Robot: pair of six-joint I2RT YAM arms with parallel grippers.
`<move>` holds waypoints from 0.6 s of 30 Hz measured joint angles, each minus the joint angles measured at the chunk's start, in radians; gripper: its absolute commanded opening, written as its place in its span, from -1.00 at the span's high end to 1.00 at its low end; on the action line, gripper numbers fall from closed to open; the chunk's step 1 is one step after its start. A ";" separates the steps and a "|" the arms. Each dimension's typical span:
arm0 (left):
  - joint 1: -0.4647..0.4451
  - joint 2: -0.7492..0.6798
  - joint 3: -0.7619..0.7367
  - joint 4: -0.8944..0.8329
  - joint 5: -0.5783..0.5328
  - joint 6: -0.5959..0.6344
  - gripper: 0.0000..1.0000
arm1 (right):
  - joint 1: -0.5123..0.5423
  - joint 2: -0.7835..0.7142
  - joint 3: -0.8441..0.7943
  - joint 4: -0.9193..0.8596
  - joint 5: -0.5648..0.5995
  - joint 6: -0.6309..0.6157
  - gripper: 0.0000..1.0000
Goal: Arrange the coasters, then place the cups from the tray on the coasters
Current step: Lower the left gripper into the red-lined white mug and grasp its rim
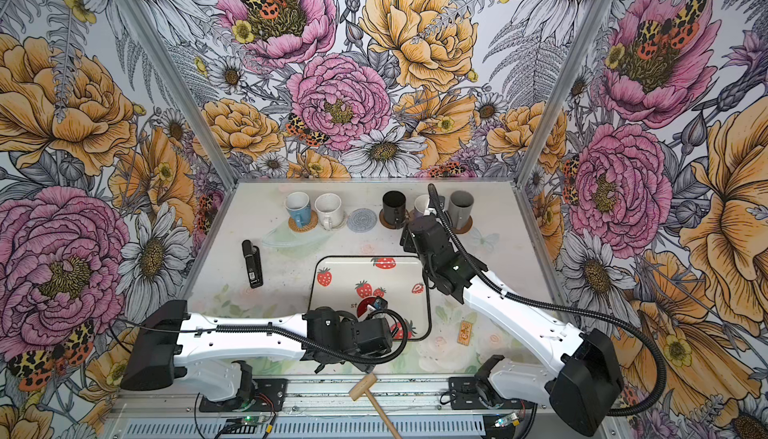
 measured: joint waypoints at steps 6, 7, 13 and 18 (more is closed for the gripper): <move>0.045 0.016 -0.053 0.081 0.032 -0.029 -0.42 | 0.000 0.015 0.000 0.000 0.000 0.000 -0.44; 0.055 0.016 -0.066 0.094 0.041 -0.036 -0.39 | 0.000 0.018 0.000 0.000 0.000 0.000 -0.44; 0.101 0.027 -0.097 0.157 0.066 -0.061 -0.16 | 0.000 0.044 0.001 0.000 -0.001 0.000 -0.45; 0.127 0.055 -0.102 0.202 0.071 -0.070 0.00 | 0.000 0.054 0.003 0.000 -0.003 0.000 -0.45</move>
